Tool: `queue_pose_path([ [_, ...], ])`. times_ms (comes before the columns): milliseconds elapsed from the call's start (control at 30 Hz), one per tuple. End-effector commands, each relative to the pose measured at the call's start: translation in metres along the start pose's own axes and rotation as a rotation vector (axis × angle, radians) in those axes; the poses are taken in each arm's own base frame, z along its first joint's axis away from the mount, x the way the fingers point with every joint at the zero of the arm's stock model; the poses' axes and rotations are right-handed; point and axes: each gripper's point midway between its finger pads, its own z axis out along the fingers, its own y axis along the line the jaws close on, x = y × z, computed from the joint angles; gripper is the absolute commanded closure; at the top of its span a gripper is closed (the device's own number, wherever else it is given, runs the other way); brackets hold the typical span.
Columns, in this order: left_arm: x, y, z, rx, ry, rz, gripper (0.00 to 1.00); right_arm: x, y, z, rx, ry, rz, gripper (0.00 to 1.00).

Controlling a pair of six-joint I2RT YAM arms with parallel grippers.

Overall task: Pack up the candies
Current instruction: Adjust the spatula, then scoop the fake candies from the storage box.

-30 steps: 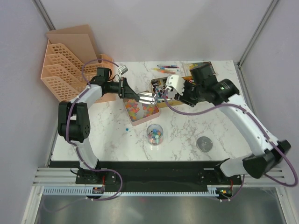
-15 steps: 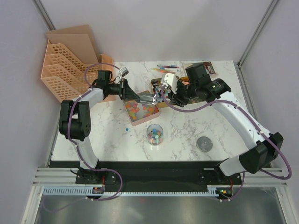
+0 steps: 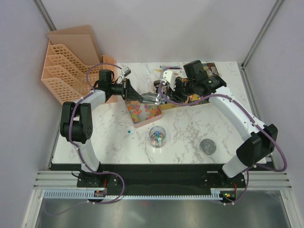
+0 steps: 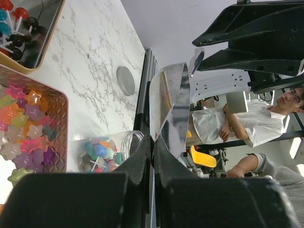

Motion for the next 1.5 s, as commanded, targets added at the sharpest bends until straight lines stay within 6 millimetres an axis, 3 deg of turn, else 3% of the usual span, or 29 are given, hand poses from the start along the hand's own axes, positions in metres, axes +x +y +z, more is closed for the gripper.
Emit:
queue_pose_path([
  [0, 0.015, -0.044, -0.010, 0.203, 0.126, 0.032, 0.98, -0.019, -0.012, 0.000, 0.011, -0.051, -0.031, 0.59],
  [200, 0.014, -0.041, -0.010, 0.203, 0.129, 0.027, 0.98, -0.021, -0.018, 0.006, 0.009, -0.044, -0.030, 0.73],
  [367, 0.012, -0.038, -0.010, 0.202, 0.130, 0.020, 0.98, -0.015, -0.019, 0.009, -0.001, -0.016, -0.027, 0.76],
  [400, 0.011, -0.037, -0.009, 0.202, 0.130, 0.020, 0.98, -0.015, -0.019, 0.010, -0.004, -0.013, -0.028, 0.80],
  [433, 0.011, -0.036, -0.009, 0.202, 0.130, 0.018, 0.98, -0.011, -0.017, 0.011, -0.018, 0.001, -0.023, 0.89],
  [533, 0.005, -0.029, -0.009, 0.170, 0.103, 0.029, 0.97, -0.010, -0.017, 0.006, -0.043, 0.015, -0.009, 1.00],
  [567, 0.002, -0.023, -0.009, 0.144, 0.081, 0.027, 0.87, -0.018, -0.020, 0.000, -0.033, 0.003, -0.013, 1.00],
  [600, -0.008, -0.011, -0.013, 0.084, 0.026, 0.050, 0.53, -0.017, -0.025, -0.005, -0.015, 0.009, -0.006, 1.00],
  [633, -0.006, -0.001, -0.014, 0.043, 0.005, -0.026, 0.32, -0.014, -0.031, -0.012, 0.003, 0.021, 0.005, 1.00],
  [667, -0.018, -0.001, -0.017, -0.013, -0.017, -0.009, 0.01, -0.019, -0.039, -0.021, 0.036, 0.019, 0.000, 1.00],
  [700, -0.027, 0.024, -0.020, -0.183, -0.049, 0.024, 0.00, -0.017, -0.045, -0.027, 0.058, 0.031, -0.004, 1.00],
  [733, -0.023, 0.034, -0.022, -0.256, -0.016, 0.106, 0.00, -0.005, -0.052, -0.034, 0.084, 0.081, 0.012, 1.00],
  [767, -0.037, 0.040, -0.026, -0.330, -0.025, 0.167, 0.00, -0.004, -0.059, -0.041, 0.118, 0.100, 0.004, 1.00],
  [800, -0.048, 0.066, -0.039, -0.525, -0.043, 0.193, 0.00, 0.003, -0.065, -0.043, 0.145, 0.140, -0.006, 1.00],
  [867, -0.064, 0.087, -0.062, -0.735, -0.078, 0.223, 0.00, 0.032, -0.076, -0.048, 0.184, 0.265, 0.003, 1.00],
  [967, -0.076, 0.102, -0.085, -0.935, -0.094, 0.285, 0.00, 0.071, -0.094, -0.050, 0.219, 0.435, -0.024, 1.00],
  [1100, -0.074, 0.102, -0.094, -1.000, -0.107, 0.294, 0.00, 0.111, -0.134, -0.044, 0.257, 0.632, -0.111, 1.00],
  [1133, -0.069, 0.103, -0.094, -0.993, -0.102, 0.285, 0.00, 0.104, -0.148, -0.046, 0.290, 0.632, -0.133, 1.00],
  [1200, -0.067, 0.098, -0.092, -0.984, -0.110, 0.290, 0.00, 0.118, -0.169, -0.036, 0.307, 0.715, -0.177, 1.00],
  [1300, -0.061, 0.096, -0.093, -0.983, -0.110, 0.289, 0.00, 0.115, -0.201, -0.029, 0.368, 0.767, -0.273, 1.00],
  [1467, -0.052, 0.092, -0.095, -0.989, -0.110, 0.291, 0.00, 0.115, -0.229, -0.020, 0.409, 0.866, -0.441, 1.00],
])
